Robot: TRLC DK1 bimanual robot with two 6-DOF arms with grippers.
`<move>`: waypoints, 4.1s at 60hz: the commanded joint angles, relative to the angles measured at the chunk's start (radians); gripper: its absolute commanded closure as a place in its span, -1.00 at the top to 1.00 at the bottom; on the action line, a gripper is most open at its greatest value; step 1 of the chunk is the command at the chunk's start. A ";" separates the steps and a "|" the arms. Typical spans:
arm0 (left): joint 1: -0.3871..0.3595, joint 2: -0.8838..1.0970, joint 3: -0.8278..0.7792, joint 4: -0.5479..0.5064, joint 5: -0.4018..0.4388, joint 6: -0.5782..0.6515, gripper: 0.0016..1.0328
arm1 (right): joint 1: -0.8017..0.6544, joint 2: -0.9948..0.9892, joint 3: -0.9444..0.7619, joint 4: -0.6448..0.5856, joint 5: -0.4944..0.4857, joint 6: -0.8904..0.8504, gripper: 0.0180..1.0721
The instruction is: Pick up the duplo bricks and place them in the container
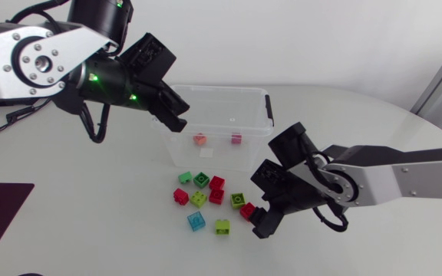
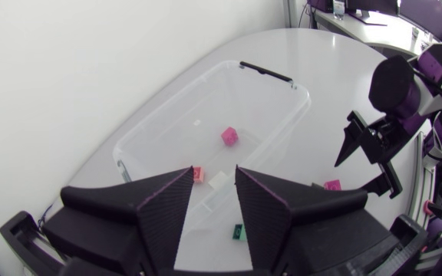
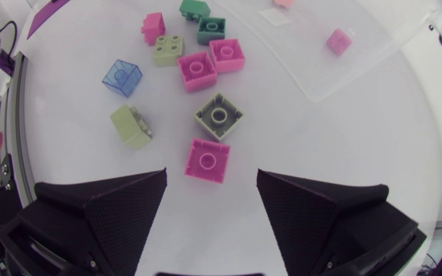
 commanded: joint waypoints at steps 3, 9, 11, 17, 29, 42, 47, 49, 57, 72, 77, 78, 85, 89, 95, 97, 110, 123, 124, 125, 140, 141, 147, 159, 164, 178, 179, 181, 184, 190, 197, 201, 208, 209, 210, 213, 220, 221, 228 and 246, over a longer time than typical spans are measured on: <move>-0.001 0.085 0.057 0.047 -0.002 -0.050 -0.22 | 0.011 0.061 0.021 0.028 0.008 0.039 0.62; 0.005 0.142 0.091 0.079 -0.002 -0.070 -0.22 | 0.028 0.095 0.037 0.039 0.018 0.061 0.62; 0.006 0.162 0.101 0.090 -0.002 -0.074 -0.22 | 0.033 0.103 0.040 0.043 0.025 0.070 0.62; 0.016 0.221 0.131 0.117 -0.002 -0.082 -0.22 | 0.046 0.145 0.063 0.043 0.050 0.085 0.61; 0.037 0.347 0.181 0.156 -0.002 -0.097 -0.19 | 0.048 0.179 0.081 0.036 0.071 0.103 -0.18; 0.059 0.390 0.213 0.169 -0.005 -0.126 0.83 | 0.048 0.103 0.055 -0.012 0.071 0.090 -0.45; 0.065 0.320 0.189 0.145 -0.003 -0.125 0.90 | 0.039 0.001 0.057 -0.067 0.071 0.079 -0.45; 0.068 0.284 0.172 0.134 -0.003 -0.125 0.90 | 0.034 -0.039 0.063 -0.090 0.071 0.073 -0.45; 0.086 0.111 0.080 0.091 -0.003 -0.120 0.90 | 0.017 -0.164 0.107 -0.178 0.071 0.061 -0.46; 0.060 -0.004 -0.038 -0.031 -0.002 -0.080 0.90 | 0.039 -0.213 0.129 -0.204 0.070 0.082 -0.47; 0.037 -0.038 -0.110 -0.070 -0.003 -0.062 0.90 | 0.034 -0.243 0.164 -0.227 0.071 0.084 -0.47; 0.019 -0.052 -0.150 -0.074 -0.003 -0.062 0.90 | 0.031 -0.247 0.172 -0.231 0.071 0.082 -0.47; 0.009 -0.084 -0.277 -0.087 -0.005 -0.059 0.90 | 0.006 -0.276 0.244 -0.265 0.071 0.071 -0.47; 0.011 -0.087 -0.336 -0.088 -0.006 -0.064 0.90 | -0.009 -0.276 0.299 -0.279 0.071 0.067 -0.47; 0.008 -0.061 -0.380 -0.088 -0.016 -0.073 0.90 | -0.026 -0.255 0.368 -0.291 0.068 0.062 -0.47; 0.006 -0.030 -0.380 -0.088 -0.014 -0.074 0.90 | -0.030 -0.235 0.402 -0.293 0.068 0.061 -0.47; -0.001 0.162 -0.320 -0.074 -0.014 -0.091 0.90 | -0.053 -0.118 0.575 -0.257 0.062 0.061 -0.47; -0.044 0.294 -0.256 -0.028 -0.014 -0.139 0.88 | -0.073 0.021 0.662 -0.176 0.050 0.070 -0.47; -0.050 0.317 -0.251 -0.015 -0.014 -0.146 0.87 | -0.075 0.027 0.662 -0.170 0.050 0.071 -0.47; -0.050 0.317 -0.251 -0.015 -0.014 -0.146 0.87 | -0.075 0.027 0.662 -0.170 0.050 0.071 -0.47; -0.060 0.399 -0.224 0.030 -0.075 -0.180 -0.12 | -0.115 0.165 0.669 -0.023 0.054 0.080 -0.35; -0.060 0.398 -0.225 0.031 -0.080 -0.180 -0.18 | -0.116 0.173 0.670 -0.017 0.056 0.080 -0.20; -0.063 0.347 -0.235 0.010 -0.092 -0.171 -0.23 | -0.130 0.182 0.676 -0.010 0.062 0.080 0.91; -0.041 0.125 -0.254 -0.047 -0.092 -0.120 -0.29 | -0.133 0.027 0.573 0.003 0.057 0.065 0.91; -0.029 0.050 -0.259 -0.071 -0.091 -0.102 -0.30 | -0.132 -0.049 0.517 0.002 0.041 0.061 0.91; -0.026 0.085 -0.270 -0.117 -0.085 -0.133 0.05 | -0.115 -0.180 0.366 -0.017 0.037 0.047 0.90; -0.027 0.094 -0.270 -0.116 -0.085 -0.137 0.14 | -0.112 -0.181 0.362 -0.017 0.037 0.047 0.90; -0.027 0.132 -0.264 -0.116 -0.085 -0.157 0.54 | -0.112 -0.186 0.350 -0.017 0.037 0.044 0.90; -0.029 0.192 -0.247 -0.119 -0.083 -0.183 0.78 | -0.112 -0.189 0.328 -0.012 0.037 0.042 0.90; -0.018 0.278 -0.204 -0.120 -0.080 -0.209 0.84 | -0.112 -0.197 0.291 -0.004 0.037 0.037 0.90; -0.017 0.336 -0.169 -0.120 -0.080 -0.223 0.83 | -0.112 -0.212 0.257 0.002 0.036 0.033 0.90; -0.021 0.352 -0.158 -0.120 -0.080 -0.232 0.80 | -0.112 -0.220 0.242 0.003 0.037 0.030 0.90; -0.029 0.407 -0.127 -0.122 -0.080 -0.245 0.55 | -0.112 -0.233 0.218 0.006 0.033 0.027 0.90; -0.030 0.416 -0.123 -0.122 -0.080 -0.246 0.50 | -0.112 -0.235 0.211 0.006 0.030 0.027 0.90; -0.030 0.422 -0.119 -0.122 -0.080 -0.248 0.47 | -0.112 -0.238 0.207 0.006 0.027 0.027 0.90; -0.030 0.442 -0.112 -0.123 -0.080 -0.249 0.32 | -0.112 -0.250 0.185 0.009 0.024 0.027 0.90; -0.026 0.467 -0.106 -0.136 -0.080 -0.274 -0.43 | -0.099 -0.267 0.141 0.005 0.014 0.005 0.90; -0.027 0.467 -0.106 -0.137 -0.080 -0.274 -0.44 | -0.098 -0.267 0.135 0.003 0.014 0.001 0.90; -0.026 0.464 -0.104 -0.171 -0.080 -0.277 -0.59 | -0.093 -0.270 0.081 0.003 -0.004 -0.033 0.88; -0.010 0.123 -0.141 -0.183 -0.078 -0.220 -0.59 | -0.026 -0.241 -0.032 -0.029 -0.107 -0.202 0.79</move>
